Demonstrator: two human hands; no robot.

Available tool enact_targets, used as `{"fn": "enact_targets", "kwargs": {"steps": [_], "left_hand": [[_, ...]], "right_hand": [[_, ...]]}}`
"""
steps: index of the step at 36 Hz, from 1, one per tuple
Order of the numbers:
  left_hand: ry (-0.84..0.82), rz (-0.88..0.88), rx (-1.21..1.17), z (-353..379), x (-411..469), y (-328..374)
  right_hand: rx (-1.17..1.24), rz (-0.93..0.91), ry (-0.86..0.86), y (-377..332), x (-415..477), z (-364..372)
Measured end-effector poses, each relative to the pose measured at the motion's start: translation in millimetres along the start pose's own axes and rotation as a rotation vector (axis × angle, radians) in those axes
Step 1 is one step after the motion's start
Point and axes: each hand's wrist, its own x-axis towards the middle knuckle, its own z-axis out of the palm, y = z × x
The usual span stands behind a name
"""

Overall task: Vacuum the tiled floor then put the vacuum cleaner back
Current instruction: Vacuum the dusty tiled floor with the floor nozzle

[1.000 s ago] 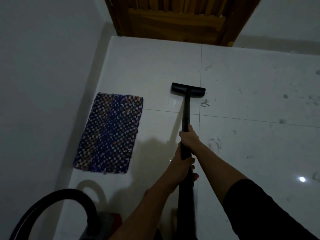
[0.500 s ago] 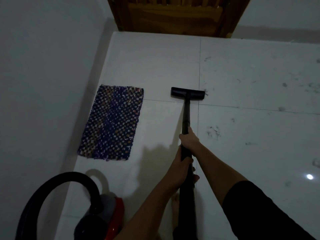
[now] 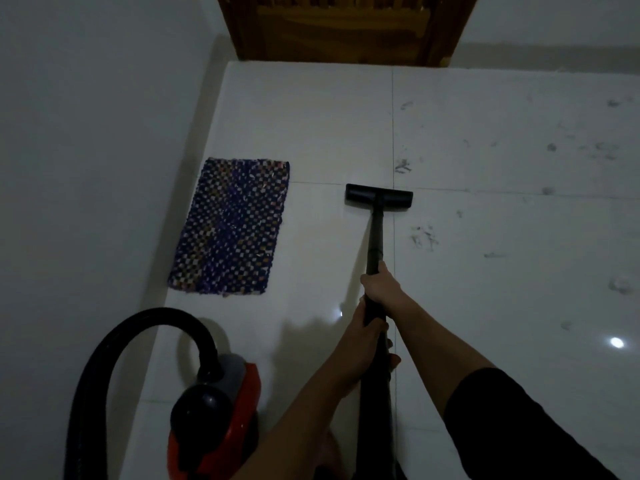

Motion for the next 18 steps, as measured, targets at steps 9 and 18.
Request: {"fn": "enact_targets", "kwargs": {"steps": [9, 18], "left_hand": [[-0.009, -0.027, 0.012, 15.8, -31.6, -39.8], [-0.026, -0.027, 0.039, 38.6, -60.0, -65.3]], "right_hand": [[0.017, 0.016, 0.005, 47.1, -35.0, 1.8], [-0.003, 0.022, 0.03, 77.8, -63.0, -6.8]]}}
